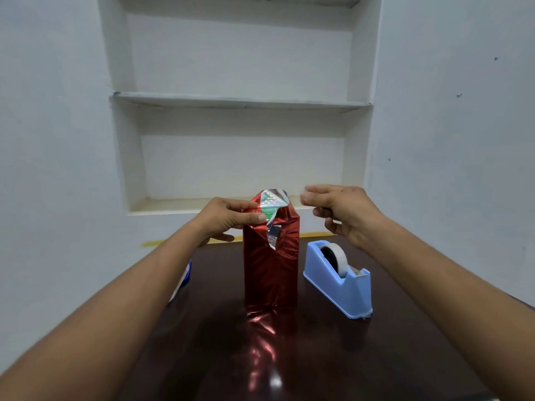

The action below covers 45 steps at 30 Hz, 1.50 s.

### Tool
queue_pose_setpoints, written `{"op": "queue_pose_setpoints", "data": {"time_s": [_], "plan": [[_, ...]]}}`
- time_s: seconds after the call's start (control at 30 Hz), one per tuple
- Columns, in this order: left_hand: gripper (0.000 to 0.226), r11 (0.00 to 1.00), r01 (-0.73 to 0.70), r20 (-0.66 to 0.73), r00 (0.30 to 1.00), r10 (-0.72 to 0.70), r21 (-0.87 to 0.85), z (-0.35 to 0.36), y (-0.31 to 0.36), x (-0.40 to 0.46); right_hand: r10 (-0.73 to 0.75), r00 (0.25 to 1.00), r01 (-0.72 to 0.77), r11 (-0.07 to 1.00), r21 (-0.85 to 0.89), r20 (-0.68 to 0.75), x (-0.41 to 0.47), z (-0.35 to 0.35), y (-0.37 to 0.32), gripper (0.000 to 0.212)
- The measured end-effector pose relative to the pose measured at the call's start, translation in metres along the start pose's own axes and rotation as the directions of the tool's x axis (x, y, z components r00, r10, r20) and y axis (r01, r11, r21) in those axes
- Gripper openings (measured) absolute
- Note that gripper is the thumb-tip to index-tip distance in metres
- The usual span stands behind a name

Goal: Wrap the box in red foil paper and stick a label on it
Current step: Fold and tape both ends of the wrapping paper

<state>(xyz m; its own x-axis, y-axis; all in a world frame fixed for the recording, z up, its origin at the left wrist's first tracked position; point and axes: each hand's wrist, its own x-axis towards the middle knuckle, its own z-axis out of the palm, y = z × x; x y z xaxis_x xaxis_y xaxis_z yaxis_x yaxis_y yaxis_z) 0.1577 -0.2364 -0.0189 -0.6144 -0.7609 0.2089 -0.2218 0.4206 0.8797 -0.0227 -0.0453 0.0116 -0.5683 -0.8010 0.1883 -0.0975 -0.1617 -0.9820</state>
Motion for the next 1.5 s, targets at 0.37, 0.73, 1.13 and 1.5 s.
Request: {"op": "queue_pose_setpoints", "data": {"time_s": [0.37,0.73,1.13,1.5], "plan": [[0.047,1.000,-0.020,0.003,1.000,0.020,-0.003,-0.001,-0.002,-0.001,-0.017,0.999,0.032,0.901,-0.433,0.039,0.044,0.067,-0.029,0.018],[0.048,1.000,-0.027,-0.003,1.000,0.027,-0.004,-0.002,-0.002,0.000,0.065,0.998,-0.068,0.786,-0.615,-0.027,0.070,0.081,-0.019,0.017],[0.043,1.000,-0.009,0.015,1.000,0.009,-0.008,-0.002,-0.001,0.002,-0.017,0.997,-0.046,0.643,-0.764,-0.074,0.078,0.085,-0.008,0.032],[0.052,1.000,0.000,0.015,1.000,0.000,-0.023,-0.001,-0.003,0.002,-0.075,0.993,-0.031,0.546,-0.837,-0.086,0.076,0.088,-0.006,0.051]]}}
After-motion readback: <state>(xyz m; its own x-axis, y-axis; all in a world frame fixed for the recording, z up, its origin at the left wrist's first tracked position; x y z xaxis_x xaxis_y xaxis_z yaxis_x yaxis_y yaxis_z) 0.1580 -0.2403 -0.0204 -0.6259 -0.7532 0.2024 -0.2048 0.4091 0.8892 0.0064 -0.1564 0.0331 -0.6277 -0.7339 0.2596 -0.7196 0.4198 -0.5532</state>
